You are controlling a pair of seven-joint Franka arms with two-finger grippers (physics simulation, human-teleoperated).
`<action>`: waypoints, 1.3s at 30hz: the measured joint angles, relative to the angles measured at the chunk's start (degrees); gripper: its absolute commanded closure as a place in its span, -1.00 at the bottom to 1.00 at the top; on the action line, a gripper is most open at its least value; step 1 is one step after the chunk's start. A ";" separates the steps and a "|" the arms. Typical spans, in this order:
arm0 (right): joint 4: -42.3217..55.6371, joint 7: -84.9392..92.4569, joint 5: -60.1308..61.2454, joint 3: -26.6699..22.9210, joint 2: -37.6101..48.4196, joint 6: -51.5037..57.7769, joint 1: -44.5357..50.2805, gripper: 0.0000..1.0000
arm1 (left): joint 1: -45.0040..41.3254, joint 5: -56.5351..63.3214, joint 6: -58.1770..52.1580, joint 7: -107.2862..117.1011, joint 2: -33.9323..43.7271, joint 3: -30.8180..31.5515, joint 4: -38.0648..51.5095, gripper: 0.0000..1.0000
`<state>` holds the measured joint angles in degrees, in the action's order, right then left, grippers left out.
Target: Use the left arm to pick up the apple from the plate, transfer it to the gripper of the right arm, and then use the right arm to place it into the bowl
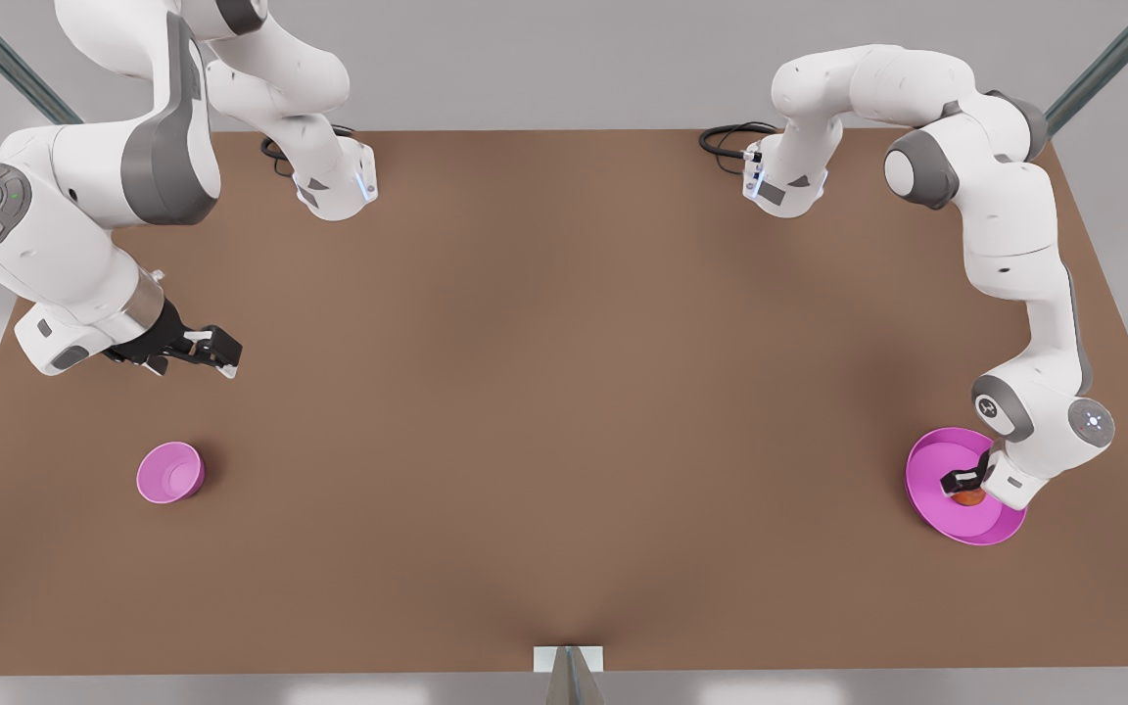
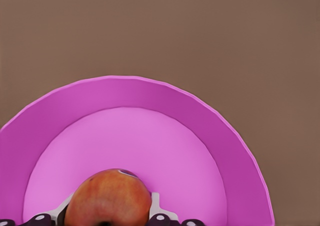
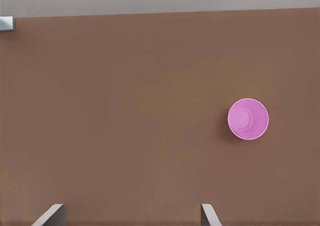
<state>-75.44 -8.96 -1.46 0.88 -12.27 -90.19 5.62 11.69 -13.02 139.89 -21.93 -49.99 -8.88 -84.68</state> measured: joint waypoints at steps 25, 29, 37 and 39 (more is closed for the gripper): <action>0.02 -0.21 0.01 -0.01 -0.02 -0.06 0.05 -1.00 | -24.11 -30.80 -4.52 -9.74 3.59 34.20 12.84 -0.43; 0.00 -0.23 -0.02 0.00 -0.02 -0.03 0.17 -1.00 | -27.34 -49.97 -1.41 -19.34 -0.36 37.81 15.64 -0.43; 0.02 -0.26 0.01 0.00 -0.02 0.04 0.09 -1.00 | -36.76 -66.65 5.42 -42.18 -11.04 37.88 29.85 -0.43; 0.01 -0.26 0.01 0.00 -0.02 0.05 0.12 -1.00 | -36.97 -67.54 6.60 -47.59 -11.36 37.99 30.21 -0.42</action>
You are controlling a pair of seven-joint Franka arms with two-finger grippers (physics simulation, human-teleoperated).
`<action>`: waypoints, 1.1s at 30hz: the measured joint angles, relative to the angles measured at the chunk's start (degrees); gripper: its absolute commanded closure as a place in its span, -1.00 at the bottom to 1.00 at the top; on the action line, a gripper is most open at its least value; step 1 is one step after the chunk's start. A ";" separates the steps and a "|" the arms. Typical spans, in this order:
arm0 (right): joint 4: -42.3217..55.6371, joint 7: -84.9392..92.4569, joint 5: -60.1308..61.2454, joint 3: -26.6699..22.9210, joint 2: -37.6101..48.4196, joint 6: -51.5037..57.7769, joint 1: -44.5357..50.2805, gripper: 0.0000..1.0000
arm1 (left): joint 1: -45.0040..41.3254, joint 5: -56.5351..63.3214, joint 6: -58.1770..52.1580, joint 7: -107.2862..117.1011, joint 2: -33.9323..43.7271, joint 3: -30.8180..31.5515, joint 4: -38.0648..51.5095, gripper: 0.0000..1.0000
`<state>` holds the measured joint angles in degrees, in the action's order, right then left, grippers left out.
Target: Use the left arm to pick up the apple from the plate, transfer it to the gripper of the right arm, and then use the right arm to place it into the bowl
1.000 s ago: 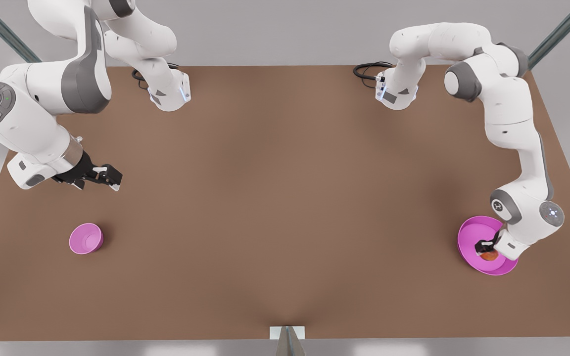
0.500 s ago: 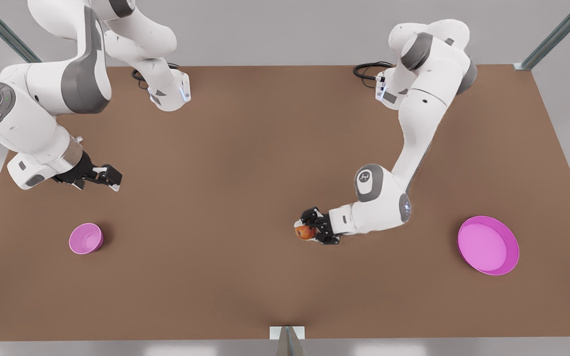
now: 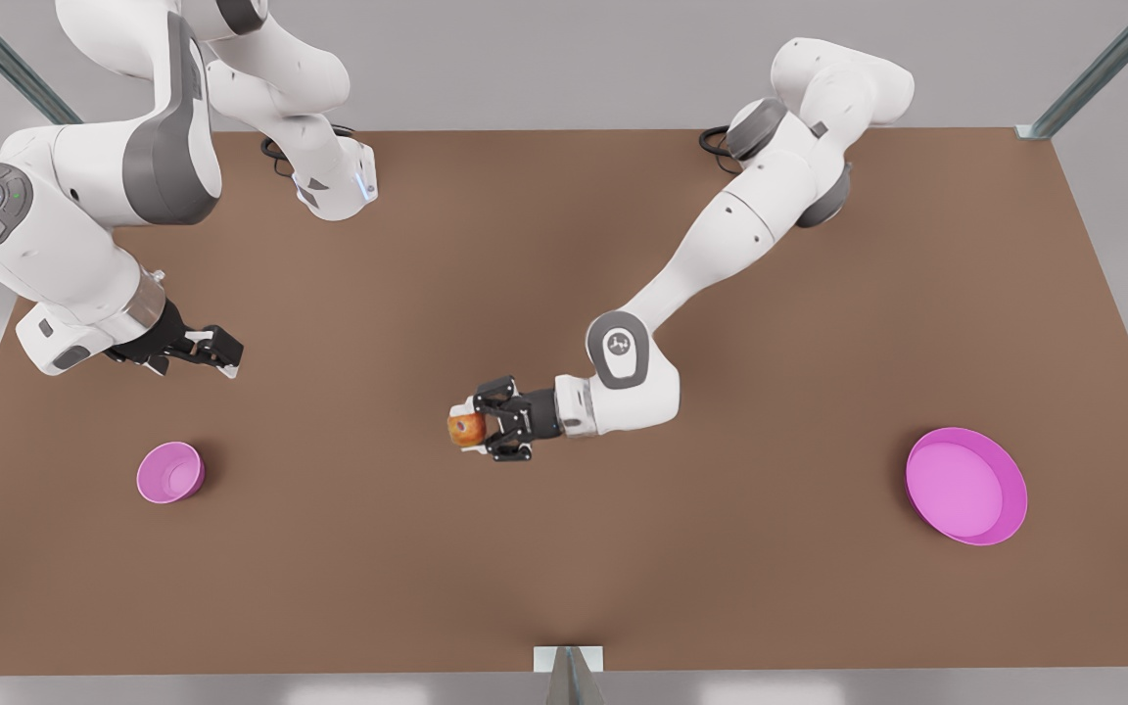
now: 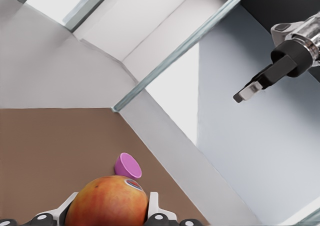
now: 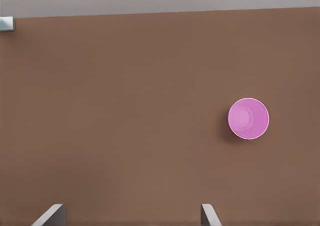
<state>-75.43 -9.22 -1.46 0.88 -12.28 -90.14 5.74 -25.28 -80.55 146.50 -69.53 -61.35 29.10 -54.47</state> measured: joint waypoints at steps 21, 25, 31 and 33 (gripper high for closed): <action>-5.75 20.56 84.05 2.53 -30.18 -13.14 1.42 -1.00 | -1.52 -1.54 5.03 -34.49 -4.68 0.41 5.60 -0.43; -6.56 27.82 86.75 3.96 -31.00 -13.11 1.33 -1.00 | -1.53 -1.56 5.20 -37.58 -4.68 0.41 5.58 -0.43; -7.44 37.50 87.83 4.83 -31.51 -12.08 1.40 -1.00 | -1.60 -1.56 5.32 -41.10 -4.68 0.41 5.58 -0.43; -7.47 40.08 87.94 5.27 -31.55 -11.96 1.50 -1.00 | -1.61 -1.56 5.34 -42.03 -4.68 0.41 5.58 -0.43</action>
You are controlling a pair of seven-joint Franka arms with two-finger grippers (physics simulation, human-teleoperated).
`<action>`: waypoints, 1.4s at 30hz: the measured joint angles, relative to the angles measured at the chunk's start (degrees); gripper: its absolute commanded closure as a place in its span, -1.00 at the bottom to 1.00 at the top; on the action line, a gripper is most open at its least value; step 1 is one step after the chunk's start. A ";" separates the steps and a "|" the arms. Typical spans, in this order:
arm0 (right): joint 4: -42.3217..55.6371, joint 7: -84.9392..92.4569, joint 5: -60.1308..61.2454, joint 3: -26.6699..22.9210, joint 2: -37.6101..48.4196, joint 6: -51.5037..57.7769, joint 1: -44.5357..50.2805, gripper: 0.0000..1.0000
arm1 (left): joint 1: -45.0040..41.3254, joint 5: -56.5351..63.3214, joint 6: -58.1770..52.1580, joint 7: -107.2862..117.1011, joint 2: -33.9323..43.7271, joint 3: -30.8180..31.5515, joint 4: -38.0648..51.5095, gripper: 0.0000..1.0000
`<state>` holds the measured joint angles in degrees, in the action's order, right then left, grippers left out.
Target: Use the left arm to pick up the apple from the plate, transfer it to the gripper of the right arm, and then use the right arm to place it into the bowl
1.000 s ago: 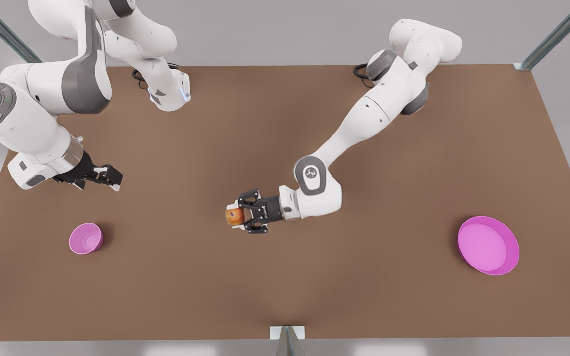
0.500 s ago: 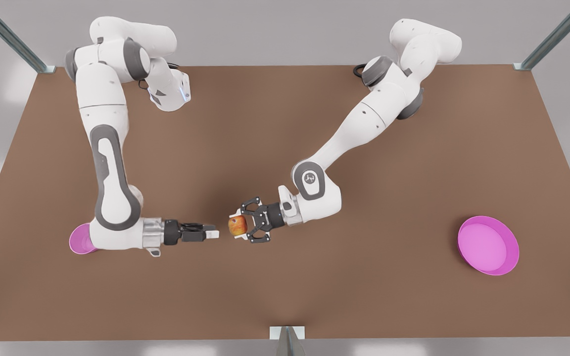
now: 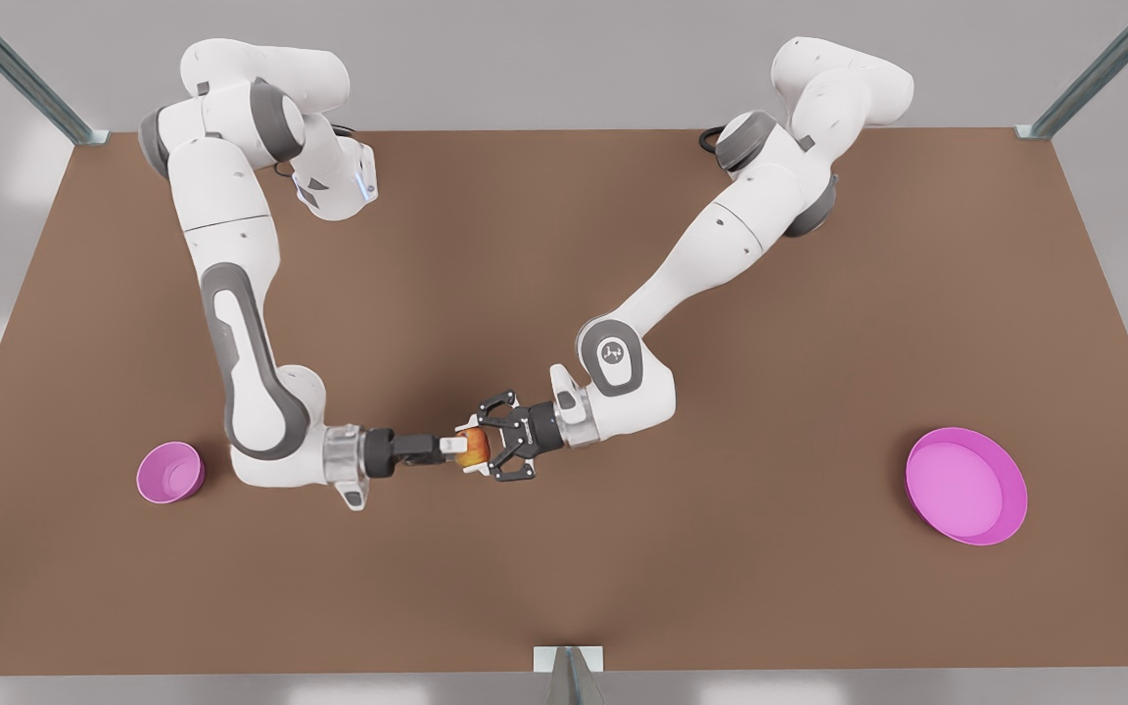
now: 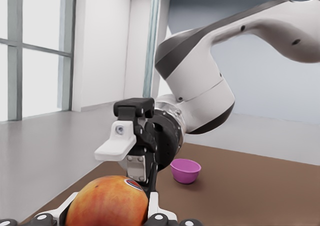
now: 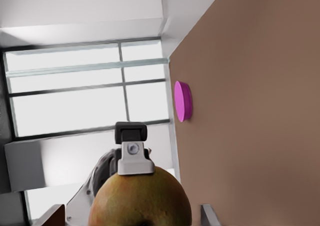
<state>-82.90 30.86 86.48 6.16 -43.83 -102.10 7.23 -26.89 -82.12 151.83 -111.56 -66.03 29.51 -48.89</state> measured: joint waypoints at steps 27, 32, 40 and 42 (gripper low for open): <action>-1.37 17.16 -9.95 0.23 1.94 -1.06 -7.64 -0.11 | 2.62 5.34 -1.85 -1.96 3.67 -8.41 -2.32 -1.00; -0.75 17.62 -27.40 0.17 3.25 3.45 -16.29 -0.11 | 23.89 57.10 -33.12 15.58 26.13 -15.37 -5.35 -1.00; 5.22 17.83 -49.73 -7.20 3.05 4.85 -18.82 -0.11 | 30.11 80.23 -53.10 47.15 60.44 -28.72 -36.55 -1.00; 5.50 17.90 -54.00 -8.33 2.99 3.87 -19.09 -0.11 | 29.65 80.55 -54.22 53.28 58.11 -29.49 -36.09 -1.00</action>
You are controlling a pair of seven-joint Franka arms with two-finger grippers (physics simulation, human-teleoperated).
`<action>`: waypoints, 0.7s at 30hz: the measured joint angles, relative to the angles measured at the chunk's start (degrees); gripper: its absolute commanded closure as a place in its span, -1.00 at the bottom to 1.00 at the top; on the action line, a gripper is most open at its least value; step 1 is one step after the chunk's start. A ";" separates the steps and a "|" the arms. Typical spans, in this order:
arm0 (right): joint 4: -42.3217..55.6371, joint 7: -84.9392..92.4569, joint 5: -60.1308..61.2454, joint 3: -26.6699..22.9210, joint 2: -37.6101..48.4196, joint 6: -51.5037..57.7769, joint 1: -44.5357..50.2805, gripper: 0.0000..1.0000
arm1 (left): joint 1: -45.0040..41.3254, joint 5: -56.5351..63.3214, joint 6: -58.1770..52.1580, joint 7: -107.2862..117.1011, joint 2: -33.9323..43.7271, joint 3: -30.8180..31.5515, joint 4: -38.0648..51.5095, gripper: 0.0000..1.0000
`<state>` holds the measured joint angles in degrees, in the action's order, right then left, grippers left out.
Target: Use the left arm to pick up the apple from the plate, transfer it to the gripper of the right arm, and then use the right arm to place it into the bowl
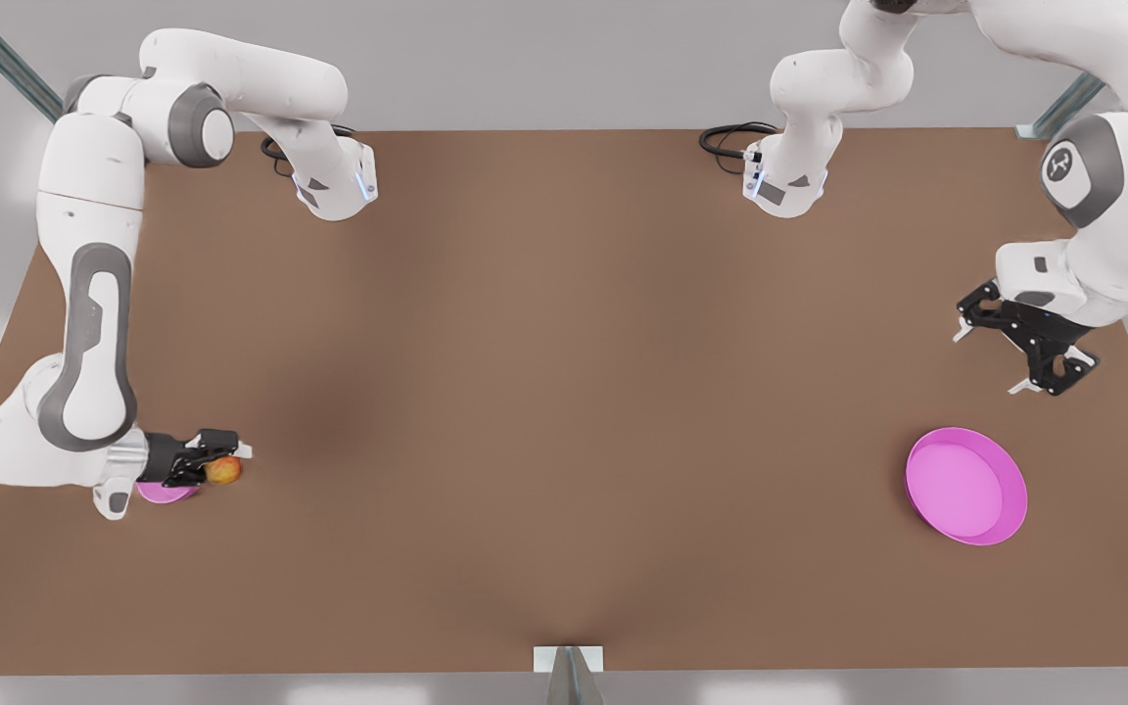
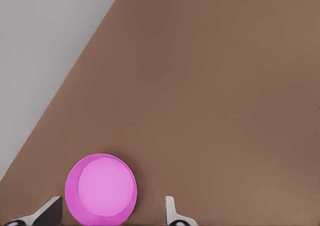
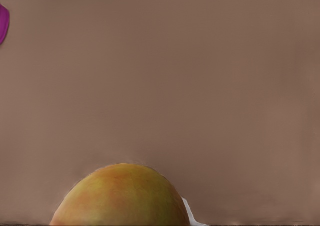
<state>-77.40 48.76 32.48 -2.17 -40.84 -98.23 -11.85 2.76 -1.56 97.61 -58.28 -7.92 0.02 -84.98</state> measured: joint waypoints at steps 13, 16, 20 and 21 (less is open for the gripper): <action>2.70 2.52 -17.45 -2.90 -5.45 -13.13 -1.24 -0.13 | -0.69 0.34 -1.63 26.84 -1.90 -0.29 0.16 -1.00; 2.90 3.54 -18.28 -2.94 -5.92 -14.55 -1.24 -0.17 | -0.91 0.32 -1.73 30.75 -1.90 -0.29 0.17 -1.00; 2.79 5.00 -19.72 -2.94 -5.91 -15.56 -1.58 -0.20 | -0.94 0.28 -1.81 35.05 -1.90 -0.29 0.14 -1.00; 2.58 5.34 -19.98 -2.94 -5.87 -15.64 -1.78 -0.20 | -0.97 0.26 -1.83 35.99 -1.90 -0.28 0.14 -1.00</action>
<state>-74.81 54.10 12.49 -5.11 -46.70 -113.86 -13.63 1.79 -1.30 95.78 -22.28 -9.82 -0.26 -84.84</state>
